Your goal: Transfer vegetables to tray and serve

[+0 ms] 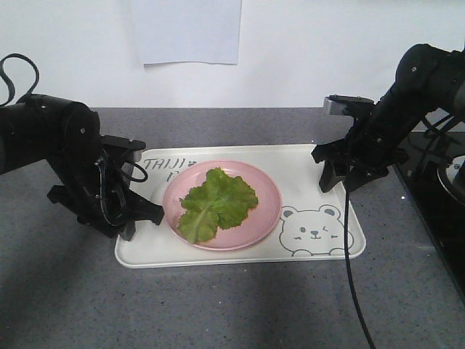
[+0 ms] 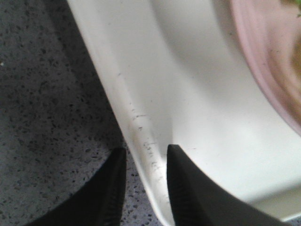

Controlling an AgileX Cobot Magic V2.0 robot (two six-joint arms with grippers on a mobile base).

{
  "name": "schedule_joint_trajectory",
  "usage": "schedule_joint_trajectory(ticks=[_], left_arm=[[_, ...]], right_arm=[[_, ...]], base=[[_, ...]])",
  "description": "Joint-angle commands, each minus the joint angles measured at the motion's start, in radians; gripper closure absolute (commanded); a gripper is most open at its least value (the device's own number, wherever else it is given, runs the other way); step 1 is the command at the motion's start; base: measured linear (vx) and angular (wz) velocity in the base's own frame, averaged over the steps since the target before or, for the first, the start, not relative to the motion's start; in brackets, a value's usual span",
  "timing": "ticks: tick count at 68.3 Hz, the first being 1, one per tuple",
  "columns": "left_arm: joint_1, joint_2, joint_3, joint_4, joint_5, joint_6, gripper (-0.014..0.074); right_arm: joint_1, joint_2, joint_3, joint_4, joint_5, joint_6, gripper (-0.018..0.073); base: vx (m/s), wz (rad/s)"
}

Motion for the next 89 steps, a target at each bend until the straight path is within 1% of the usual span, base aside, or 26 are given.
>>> schedule_joint_trajectory(ticks=[1, 11, 18, 26, 33, 41, 52, 61, 68, 74, 83, 89], left_arm=[[-0.007, -0.047, -0.03, -0.01, -0.004, 0.003, 0.0331], [-0.007, -0.051, -0.03, -0.007, 0.003, 0.005, 0.033], [-0.007, -0.063, -0.03, 0.011, 0.002, 0.005, 0.033], [-0.007, -0.09, -0.033, 0.032, -0.007, 0.005, 0.033], [-0.007, -0.126, -0.041, 0.045, -0.016, 0.005, 0.0331], [-0.007, -0.181, -0.068, 0.046, -0.022, 0.005, 0.0337], [-0.007, -0.293, -0.092, 0.043, -0.073, 0.002, 0.0397], [-0.011, -0.438, -0.092, 0.041, -0.152, 0.018, 0.0479], [-0.011, -0.559, -0.091, 0.041, -0.222, 0.034, 0.0546], [-0.011, -0.654, -0.086, 0.043, -0.274, 0.053, 0.0599], [-0.011, -0.794, -0.086, 0.043, -0.29, 0.091, 0.0604], [-0.011, -0.864, -0.086, 0.043, -0.28, 0.111, 0.0604]], right_arm=[[0.0, -0.061, -0.025, 0.02, 0.05, 0.006, 0.016], [0.0, -0.078, -0.028, -0.026, 0.05, 0.03, 0.016], [0.0, -0.114, -0.028, -0.028, 0.036, 0.028, 0.017], [0.0, -0.169, -0.028, -0.024, 0.002, 0.017, 0.0211], [0.0, -0.225, -0.028, 0.005, -0.042, -0.009, 0.0281], [0.0, -0.3, -0.028, 0.073, -0.104, -0.064, 0.0403], [0.0, -0.402, -0.028, 0.195, -0.173, -0.158, 0.0577], [0.0, -0.489, -0.025, 0.286, -0.189, -0.255, 0.0566], [0.0, -0.558, -0.025, 0.311, -0.185, -0.309, 0.0564], [0.0, -0.627, -0.025, 0.31, -0.184, -0.343, 0.0564], [0.0, -0.724, -0.02, 0.312, -0.191, -0.384, 0.0564], [0.0, -0.805, 0.044, 0.315, -0.254, -0.428, 0.0564]], base=[[0.0, 0.0], [0.0, 0.0], [0.0, 0.0], [0.0, 0.0], [0.0, 0.0], [0.0, 0.0], [0.0, 0.0], [0.0, 0.0], [0.0, 0.0], [0.0, 0.0], [0.0, 0.0], [0.0, 0.0]])
